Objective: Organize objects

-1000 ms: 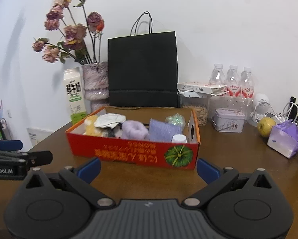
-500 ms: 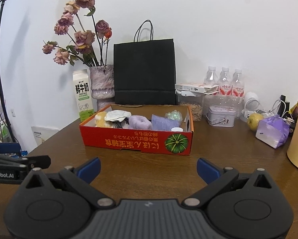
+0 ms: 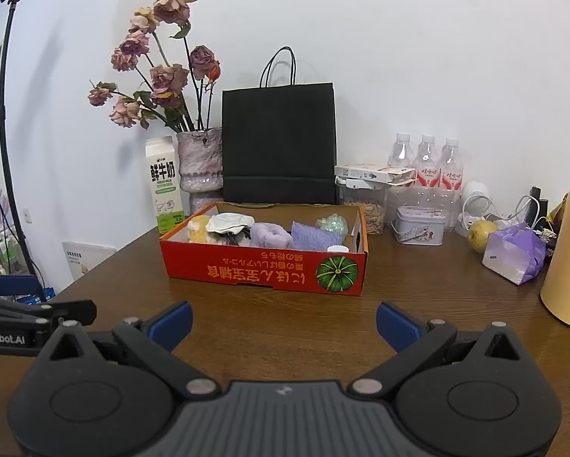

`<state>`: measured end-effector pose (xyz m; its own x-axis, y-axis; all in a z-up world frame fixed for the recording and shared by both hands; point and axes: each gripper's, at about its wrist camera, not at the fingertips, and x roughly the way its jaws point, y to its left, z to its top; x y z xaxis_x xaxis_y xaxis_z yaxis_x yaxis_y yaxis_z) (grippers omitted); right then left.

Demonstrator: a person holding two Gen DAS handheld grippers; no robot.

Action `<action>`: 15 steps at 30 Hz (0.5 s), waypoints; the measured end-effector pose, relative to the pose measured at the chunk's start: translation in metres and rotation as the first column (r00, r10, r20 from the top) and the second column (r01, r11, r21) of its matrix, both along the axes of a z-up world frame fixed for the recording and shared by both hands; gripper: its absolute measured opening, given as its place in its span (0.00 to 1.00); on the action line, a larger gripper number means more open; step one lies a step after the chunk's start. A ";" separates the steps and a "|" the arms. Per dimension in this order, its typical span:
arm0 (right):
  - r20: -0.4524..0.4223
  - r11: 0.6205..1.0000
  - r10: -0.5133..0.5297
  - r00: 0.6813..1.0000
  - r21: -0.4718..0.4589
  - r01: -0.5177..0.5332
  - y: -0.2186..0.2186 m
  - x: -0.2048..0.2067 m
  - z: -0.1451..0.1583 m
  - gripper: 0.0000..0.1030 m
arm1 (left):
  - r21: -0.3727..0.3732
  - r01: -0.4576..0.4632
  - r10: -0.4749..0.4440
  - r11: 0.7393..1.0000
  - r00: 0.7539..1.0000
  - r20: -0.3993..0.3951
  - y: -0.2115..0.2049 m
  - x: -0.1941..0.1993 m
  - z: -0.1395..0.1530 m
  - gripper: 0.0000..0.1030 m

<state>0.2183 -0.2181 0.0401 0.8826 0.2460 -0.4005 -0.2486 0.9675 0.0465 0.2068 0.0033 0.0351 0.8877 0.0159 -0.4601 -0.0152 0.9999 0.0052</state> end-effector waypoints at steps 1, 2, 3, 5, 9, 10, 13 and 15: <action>0.000 1.000 0.000 1.000 0.000 0.000 0.000 0.000 0.000 1.00 | -0.001 -0.001 0.001 1.000 1.000 0.001 0.000 -0.001 0.000 1.00; 0.000 1.000 -0.001 1.000 0.000 0.001 0.000 0.000 0.000 1.00 | -0.002 -0.001 0.001 1.000 1.000 0.002 0.000 -0.002 0.001 1.00; 0.001 1.000 0.000 1.000 -0.001 0.000 0.000 -0.001 0.000 1.00 | -0.003 -0.001 0.001 1.000 1.000 0.003 0.001 -0.002 0.001 1.00; 0.001 1.000 0.000 1.000 0.000 0.000 0.000 -0.001 0.000 1.00 | -0.004 -0.001 0.001 1.000 1.000 0.004 0.001 -0.004 0.001 1.00; 0.001 1.000 0.000 1.000 -0.001 0.000 0.001 -0.003 0.001 1.00 | -0.007 0.000 0.000 1.000 1.000 0.005 0.003 -0.005 0.001 1.00; 0.002 1.000 0.000 1.000 -0.002 0.000 0.001 -0.003 0.001 1.00 | -0.006 0.000 0.000 1.000 1.000 0.005 0.003 -0.005 0.001 1.00; 0.002 1.000 0.000 1.000 -0.003 0.000 0.001 -0.005 0.001 1.00 | -0.007 0.000 0.000 1.000 1.000 0.004 0.003 -0.005 0.002 1.00; 0.002 1.000 0.001 1.000 -0.003 -0.001 0.001 -0.006 0.001 1.00 | -0.007 -0.001 0.001 1.000 1.000 0.004 0.003 -0.005 0.002 1.00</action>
